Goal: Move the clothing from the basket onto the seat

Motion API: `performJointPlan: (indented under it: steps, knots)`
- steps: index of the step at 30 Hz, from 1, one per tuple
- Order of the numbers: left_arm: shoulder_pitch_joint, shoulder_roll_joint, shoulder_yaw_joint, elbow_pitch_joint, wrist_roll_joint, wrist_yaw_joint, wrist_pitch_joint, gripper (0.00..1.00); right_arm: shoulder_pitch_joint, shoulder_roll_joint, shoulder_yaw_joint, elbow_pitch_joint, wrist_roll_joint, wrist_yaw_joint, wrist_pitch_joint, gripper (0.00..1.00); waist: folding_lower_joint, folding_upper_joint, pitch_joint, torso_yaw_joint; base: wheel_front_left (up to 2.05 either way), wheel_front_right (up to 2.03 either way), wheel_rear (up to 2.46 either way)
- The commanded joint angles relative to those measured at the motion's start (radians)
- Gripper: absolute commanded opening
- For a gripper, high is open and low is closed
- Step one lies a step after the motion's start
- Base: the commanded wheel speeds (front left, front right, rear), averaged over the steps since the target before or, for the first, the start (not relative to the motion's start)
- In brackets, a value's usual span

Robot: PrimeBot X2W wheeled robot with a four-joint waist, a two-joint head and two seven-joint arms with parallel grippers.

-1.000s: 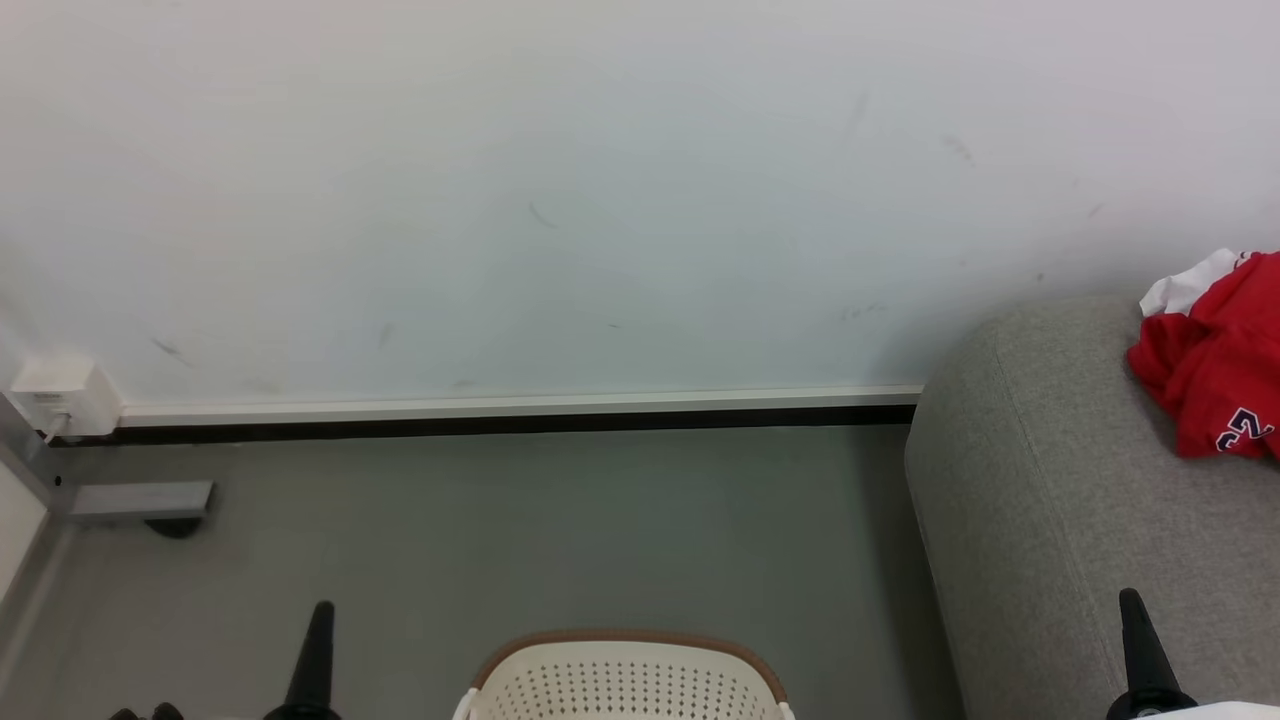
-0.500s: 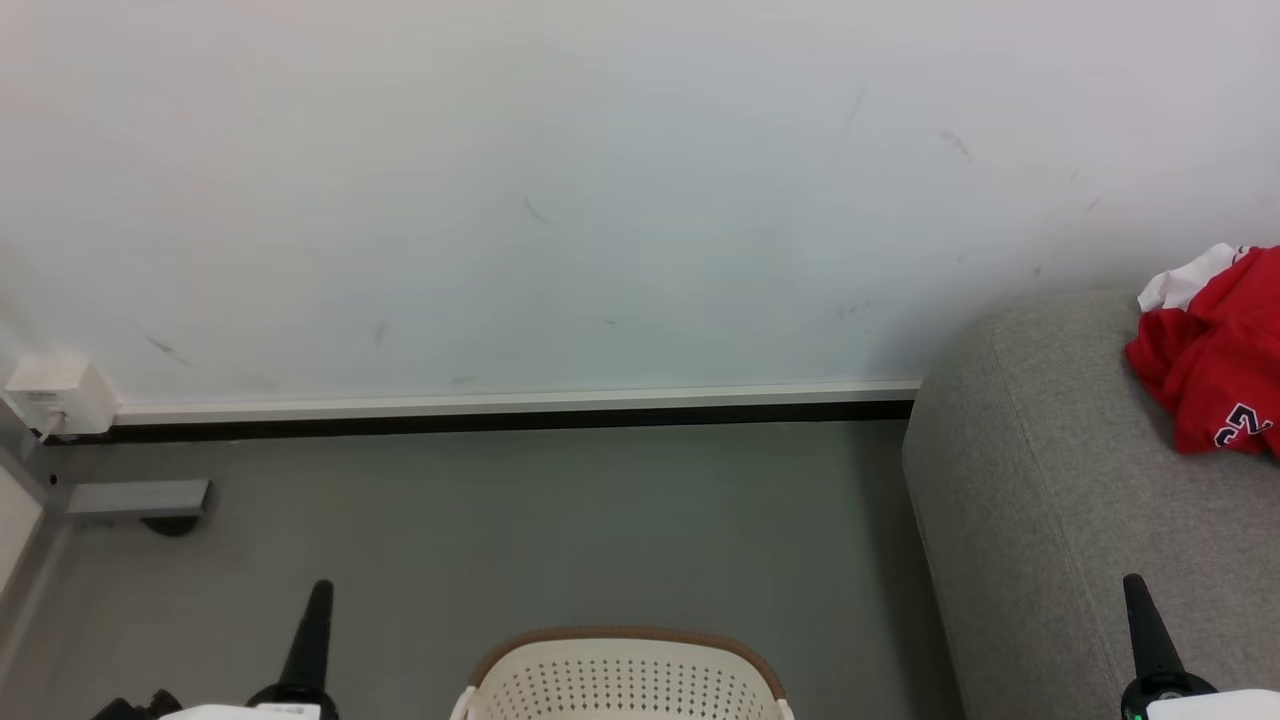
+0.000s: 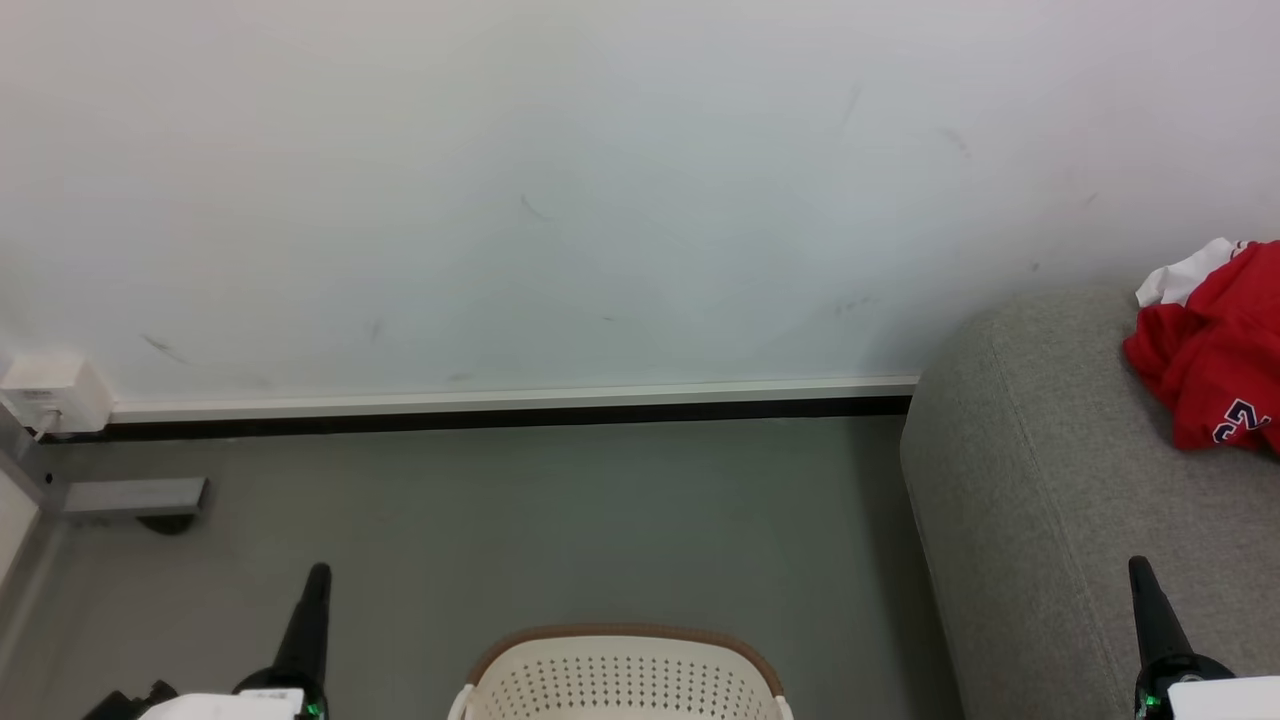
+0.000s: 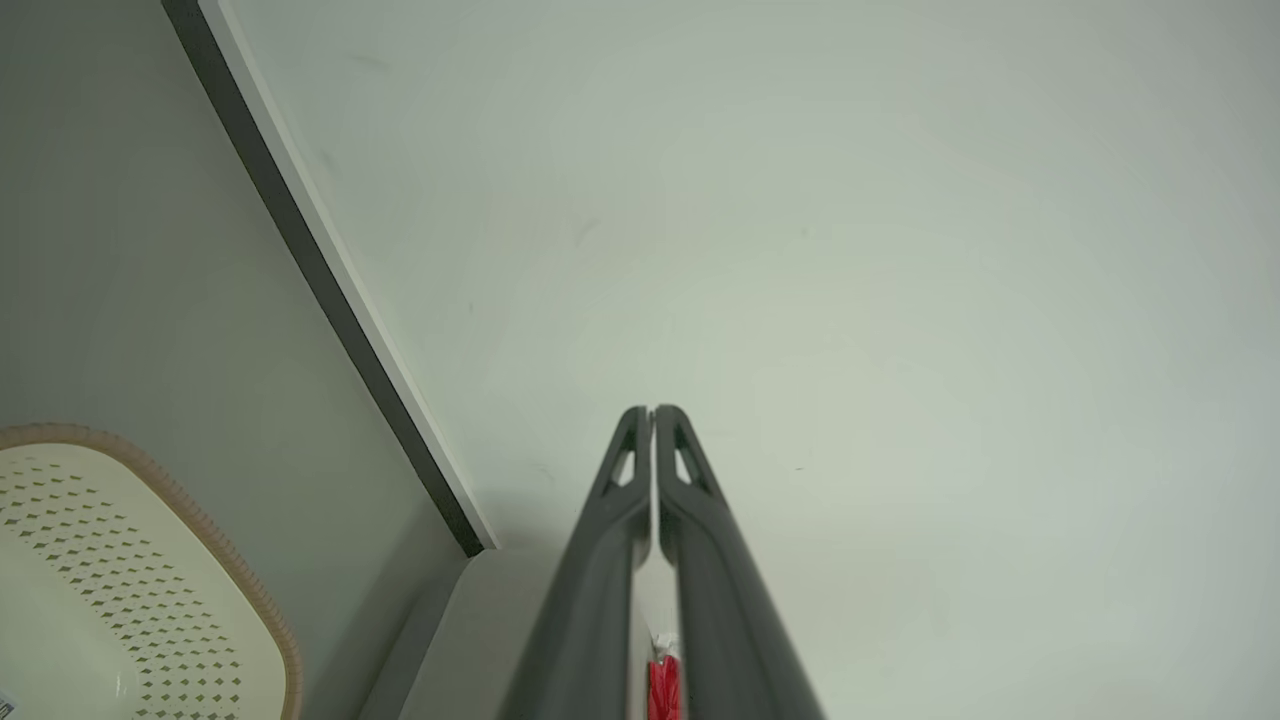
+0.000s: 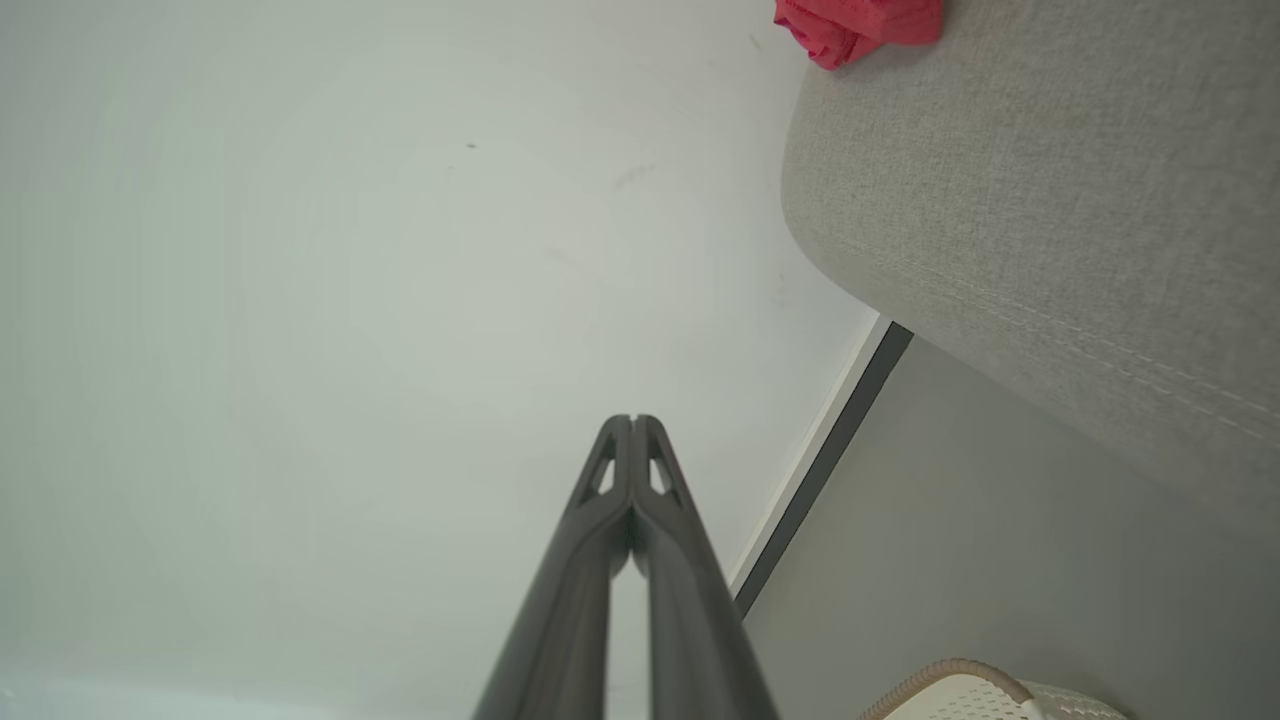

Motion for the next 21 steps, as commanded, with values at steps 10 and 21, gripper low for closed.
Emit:
performJointPlan:
  steps: [10, 21]
  knots:
    - [-0.028, 0.008, 0.012, -0.009, -0.088, -0.007, 0.024, 0.0, -0.023, -0.01, -0.009, -0.015, 0.091, -0.002, 0.023, 0.0, 0.0, 0.0, 0.004, -0.003, 0.0, 0.0, 0.0]
    - [-0.038, 0.008, 0.016, -0.011, -0.166, -0.009, 0.046, 0.0, -0.028, -0.01, -0.016, -0.024, 0.169, -0.002, 0.042, 0.0, 0.0, 0.0, 0.009, -0.006, 0.0, 0.0, 0.0]
